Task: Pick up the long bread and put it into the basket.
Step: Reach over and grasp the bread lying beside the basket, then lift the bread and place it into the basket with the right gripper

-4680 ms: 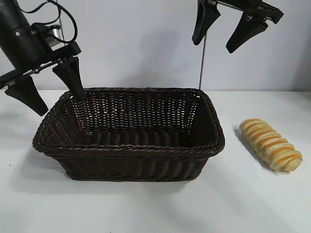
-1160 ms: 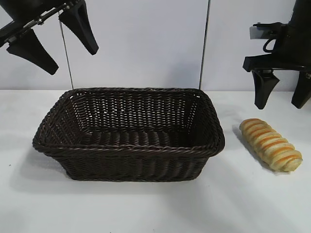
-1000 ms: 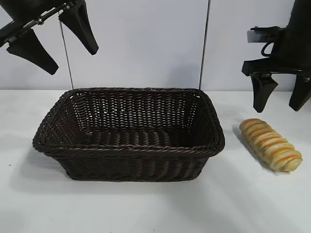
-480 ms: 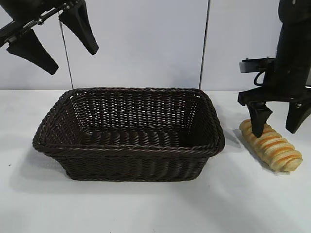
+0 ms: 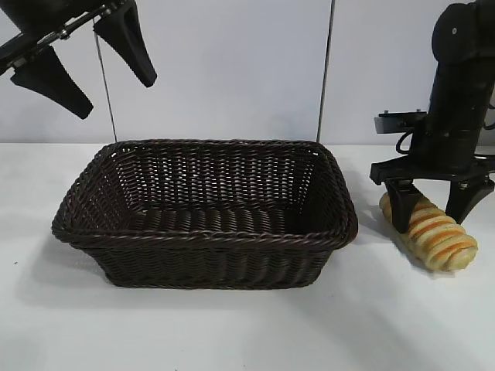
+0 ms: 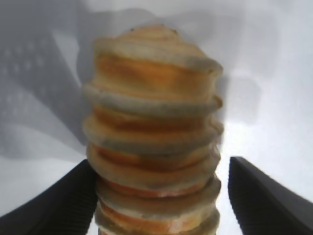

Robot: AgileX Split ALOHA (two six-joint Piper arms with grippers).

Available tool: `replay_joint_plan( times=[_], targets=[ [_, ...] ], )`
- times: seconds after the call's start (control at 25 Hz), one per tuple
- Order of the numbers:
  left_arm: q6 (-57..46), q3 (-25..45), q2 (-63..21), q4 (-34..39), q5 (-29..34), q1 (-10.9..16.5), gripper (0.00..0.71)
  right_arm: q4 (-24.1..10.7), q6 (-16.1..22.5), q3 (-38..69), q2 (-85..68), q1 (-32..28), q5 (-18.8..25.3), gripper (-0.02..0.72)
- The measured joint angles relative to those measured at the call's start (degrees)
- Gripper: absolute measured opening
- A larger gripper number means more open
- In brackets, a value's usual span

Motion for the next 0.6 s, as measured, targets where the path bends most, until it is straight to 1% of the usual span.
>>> replay_joint_plan(
  times=[0.16, 0.24, 0.36, 0.52, 0.6],
  targets=[
    [0.00, 0.00, 0.00, 0.00, 0.00, 0.00, 0.595, 0.00, 1.03, 0.00, 0.00, 0.00, 0.13, 0.225],
    [0.00, 0.00, 0.00, 0.00, 0.00, 0.00, 0.595, 0.00, 1.03, -0.77, 0.04, 0.00, 1.50, 0.221],
    [0.00, 0.00, 0.00, 0.00, 0.00, 0.00, 0.595, 0.12, 1.03, -3.86, 0.19, 0.00, 5.83, 0.221],
    [0.00, 0.00, 0.00, 0.00, 0.00, 0.00, 0.595, 1.30, 1.03, -10.78, 0.19, 0.00, 12.32, 0.221],
    [0.00, 0.00, 0.00, 0.00, 0.00, 0.00, 0.595, 2.24, 1.03, -14.49, 0.19, 0.00, 13.91, 0.221]
  ],
)
